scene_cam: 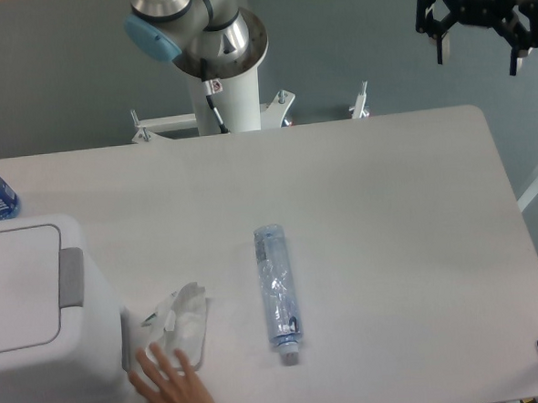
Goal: Open the trash can
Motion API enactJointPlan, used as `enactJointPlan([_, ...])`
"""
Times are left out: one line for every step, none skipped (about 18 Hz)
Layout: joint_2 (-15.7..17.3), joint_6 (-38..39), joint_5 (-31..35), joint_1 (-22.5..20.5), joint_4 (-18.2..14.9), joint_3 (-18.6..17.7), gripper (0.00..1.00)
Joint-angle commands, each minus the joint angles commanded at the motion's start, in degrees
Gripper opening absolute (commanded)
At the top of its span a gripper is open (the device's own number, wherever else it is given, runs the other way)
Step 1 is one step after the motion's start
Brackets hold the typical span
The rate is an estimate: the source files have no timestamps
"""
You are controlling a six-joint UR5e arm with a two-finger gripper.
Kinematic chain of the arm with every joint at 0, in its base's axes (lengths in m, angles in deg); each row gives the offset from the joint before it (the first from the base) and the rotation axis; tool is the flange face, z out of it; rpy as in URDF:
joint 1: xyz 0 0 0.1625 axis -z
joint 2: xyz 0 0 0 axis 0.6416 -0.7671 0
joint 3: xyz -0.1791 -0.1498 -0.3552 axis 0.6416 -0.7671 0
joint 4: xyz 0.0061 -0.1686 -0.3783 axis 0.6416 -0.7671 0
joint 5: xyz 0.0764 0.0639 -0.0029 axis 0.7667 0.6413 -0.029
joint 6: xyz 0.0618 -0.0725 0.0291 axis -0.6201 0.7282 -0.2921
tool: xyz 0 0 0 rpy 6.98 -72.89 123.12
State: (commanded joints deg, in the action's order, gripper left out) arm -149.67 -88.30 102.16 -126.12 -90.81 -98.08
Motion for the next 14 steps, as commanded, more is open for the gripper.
enactJointPlan([0.09, 0.00, 0.00, 0.00, 0.00, 0.00, 1.00])
enactJointPlan([0.17, 0.00, -0.09, 0.00, 0.00, 0.00, 1.00])
enactJointPlan([0.18, 0.00, -0.09, 0.09, 0.00, 0.00, 1.00])
enactJointPlan([0.26, 0.17, -0.09, 0.17, -0.09, 0.00, 1.00])
enactJointPlan([0.35, 1.05, -0.09, 0.18, 0.00, -0.09, 1.00])
enactJointPlan([0.35, 2.53, -0.09, 0.35, 0.00, -0.09, 1.00])
enactJointPlan([0.35, 4.20, -0.09, 0.79, 0.00, -0.09, 1.00])
enactJointPlan([0.26, 5.78, 0.00, 1.57, 0.00, -0.09, 1.00])
enactJointPlan([0.26, 7.19, 0.09, 2.28, 0.00, -0.17, 1.00])
enactJointPlan([0.26, 8.86, 0.17, 2.55, 0.00, -0.26, 1.00])
enactJointPlan([0.35, 10.97, 0.18, 3.07, 0.00, -0.26, 1.00])
enactJointPlan([0.26, 13.77, 0.18, 4.21, 0.00, -0.26, 1.00])
enactJointPlan([0.26, 17.10, 0.26, 5.70, 0.09, -0.26, 1.00])
enactJointPlan([0.18, 20.53, 0.35, 7.37, 0.26, -0.26, 1.00])
